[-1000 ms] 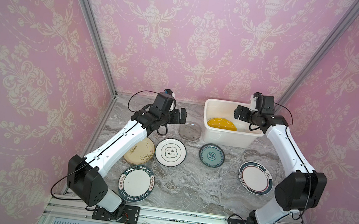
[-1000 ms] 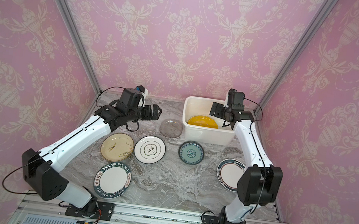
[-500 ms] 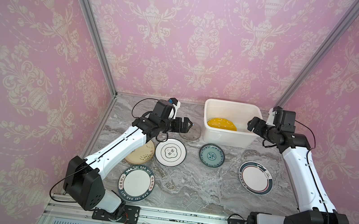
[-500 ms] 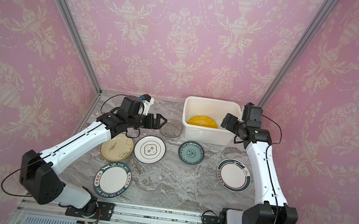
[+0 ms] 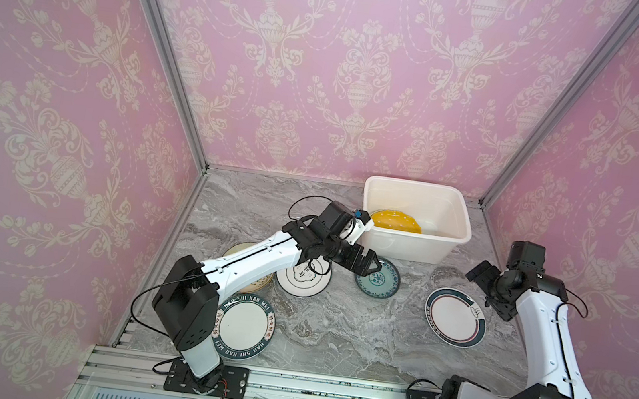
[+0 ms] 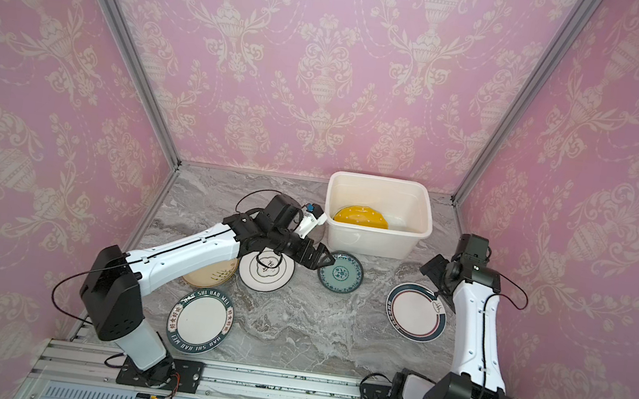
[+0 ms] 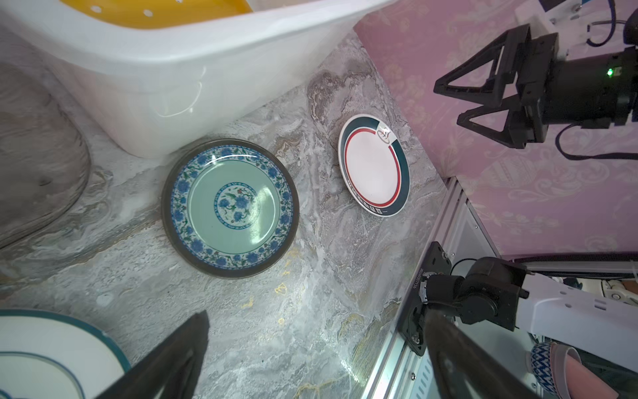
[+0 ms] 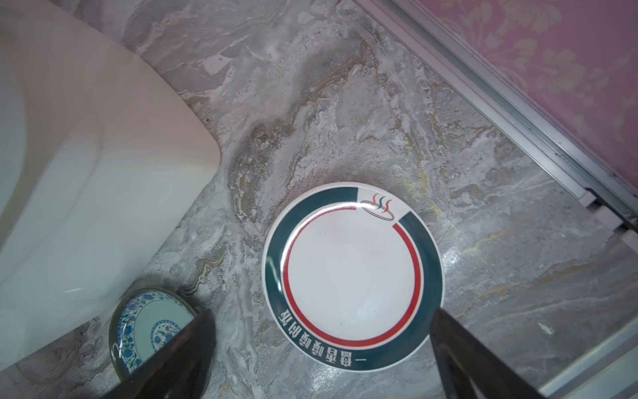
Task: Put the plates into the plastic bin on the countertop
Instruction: 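Move the right gripper to the green-rimmed white plate while the left reaches toward it, then grip opposite rims of the green-rimmed white plate with both grippers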
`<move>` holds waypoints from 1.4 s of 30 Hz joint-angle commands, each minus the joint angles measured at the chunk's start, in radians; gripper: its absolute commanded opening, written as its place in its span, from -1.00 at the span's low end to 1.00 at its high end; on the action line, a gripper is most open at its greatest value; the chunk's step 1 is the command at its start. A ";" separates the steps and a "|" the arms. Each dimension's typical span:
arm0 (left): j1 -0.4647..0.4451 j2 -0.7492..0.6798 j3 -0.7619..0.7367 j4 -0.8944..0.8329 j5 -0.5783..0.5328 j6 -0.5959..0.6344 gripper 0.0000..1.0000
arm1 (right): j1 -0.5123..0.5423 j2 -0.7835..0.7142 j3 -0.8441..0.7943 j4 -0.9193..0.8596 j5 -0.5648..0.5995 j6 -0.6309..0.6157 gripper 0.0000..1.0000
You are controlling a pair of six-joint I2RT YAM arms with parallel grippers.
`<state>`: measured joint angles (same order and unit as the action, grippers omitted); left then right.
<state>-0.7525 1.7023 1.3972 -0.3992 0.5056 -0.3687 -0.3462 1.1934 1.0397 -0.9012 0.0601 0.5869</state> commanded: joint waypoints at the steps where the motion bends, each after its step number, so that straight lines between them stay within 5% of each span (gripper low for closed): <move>1: -0.043 0.087 0.078 0.009 0.061 0.033 0.99 | -0.029 0.026 -0.026 -0.010 0.039 0.113 0.97; 8: -0.103 0.257 0.223 -0.070 0.094 0.180 0.99 | -0.118 0.132 -0.079 0.054 -0.054 0.213 0.97; 19: -0.120 0.626 0.635 -0.293 0.330 0.050 0.99 | -0.186 0.197 -0.097 0.073 -0.073 0.148 1.00; 31: -0.153 0.882 0.999 -0.411 0.311 -0.023 0.99 | -0.238 0.278 -0.080 0.052 -0.053 0.195 1.00; 35: -0.163 0.946 1.118 -0.324 0.354 -0.111 0.99 | -0.255 0.300 -0.062 0.044 -0.052 0.210 1.00; 42: -0.159 1.023 1.191 -0.345 0.333 -0.173 0.99 | -0.269 0.336 -0.042 0.044 -0.037 0.186 1.00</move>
<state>-0.9085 2.6732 2.5595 -0.7231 0.8330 -0.4919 -0.6094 1.5112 0.9775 -0.8272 0.0002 0.7715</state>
